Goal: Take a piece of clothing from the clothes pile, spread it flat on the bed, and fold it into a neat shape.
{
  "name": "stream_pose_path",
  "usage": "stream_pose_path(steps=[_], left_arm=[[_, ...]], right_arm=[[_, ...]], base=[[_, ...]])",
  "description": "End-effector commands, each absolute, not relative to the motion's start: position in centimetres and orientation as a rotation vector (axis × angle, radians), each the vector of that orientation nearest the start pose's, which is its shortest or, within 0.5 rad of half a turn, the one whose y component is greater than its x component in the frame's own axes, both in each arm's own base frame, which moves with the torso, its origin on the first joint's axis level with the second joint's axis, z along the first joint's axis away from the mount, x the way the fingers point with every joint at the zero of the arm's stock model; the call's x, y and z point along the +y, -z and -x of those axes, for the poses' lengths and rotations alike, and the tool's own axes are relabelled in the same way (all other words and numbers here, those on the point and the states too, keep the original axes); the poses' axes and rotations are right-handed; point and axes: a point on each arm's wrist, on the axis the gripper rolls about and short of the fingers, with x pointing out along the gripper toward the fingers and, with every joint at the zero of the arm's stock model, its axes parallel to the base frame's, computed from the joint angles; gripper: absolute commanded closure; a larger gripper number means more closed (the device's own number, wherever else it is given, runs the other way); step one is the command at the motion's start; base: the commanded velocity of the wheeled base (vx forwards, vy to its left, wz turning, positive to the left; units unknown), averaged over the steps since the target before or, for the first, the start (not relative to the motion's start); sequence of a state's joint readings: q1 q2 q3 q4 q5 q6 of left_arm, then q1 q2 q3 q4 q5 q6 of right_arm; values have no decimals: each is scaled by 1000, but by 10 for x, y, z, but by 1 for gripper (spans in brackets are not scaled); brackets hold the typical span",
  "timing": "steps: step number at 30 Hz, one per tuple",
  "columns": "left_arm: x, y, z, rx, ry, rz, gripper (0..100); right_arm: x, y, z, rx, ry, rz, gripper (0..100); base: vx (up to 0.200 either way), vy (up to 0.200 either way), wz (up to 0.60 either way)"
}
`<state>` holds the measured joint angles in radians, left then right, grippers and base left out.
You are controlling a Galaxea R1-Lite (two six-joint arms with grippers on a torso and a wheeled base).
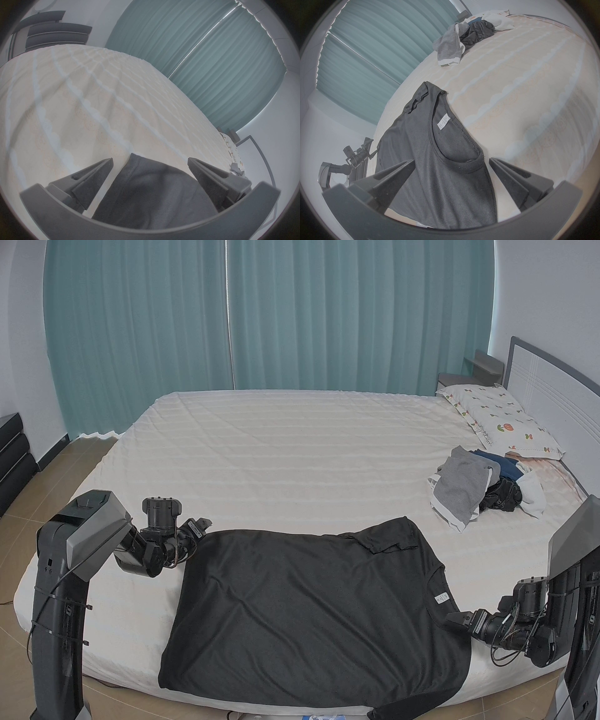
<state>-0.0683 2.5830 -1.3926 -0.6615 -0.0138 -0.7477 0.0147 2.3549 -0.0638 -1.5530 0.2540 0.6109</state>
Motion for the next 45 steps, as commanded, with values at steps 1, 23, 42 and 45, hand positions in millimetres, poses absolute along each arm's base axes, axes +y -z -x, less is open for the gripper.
stream_pose_path(steps=[1, 23, 42, 45], left_arm=[[-33, 33, -479, 539, -121, 716, 0], [-25, 30, -495, 462, -154, 751, 100], [-15, 31, -504, 420, -174, 778, 100], [-16, 31, -502, 431, -172, 774, 100]], right_arm=[[11, 37, -229, 791, -32, -665, 0], [11, 37, -229, 787, -35, -664, 0], [10, 29, -236, 730, -46, -662, 0], [10, 21, -244, 680, -55, -683, 0]], base=[[0, 0, 0], [0, 0, 0], [0, 0, 0], [0, 0, 0]])
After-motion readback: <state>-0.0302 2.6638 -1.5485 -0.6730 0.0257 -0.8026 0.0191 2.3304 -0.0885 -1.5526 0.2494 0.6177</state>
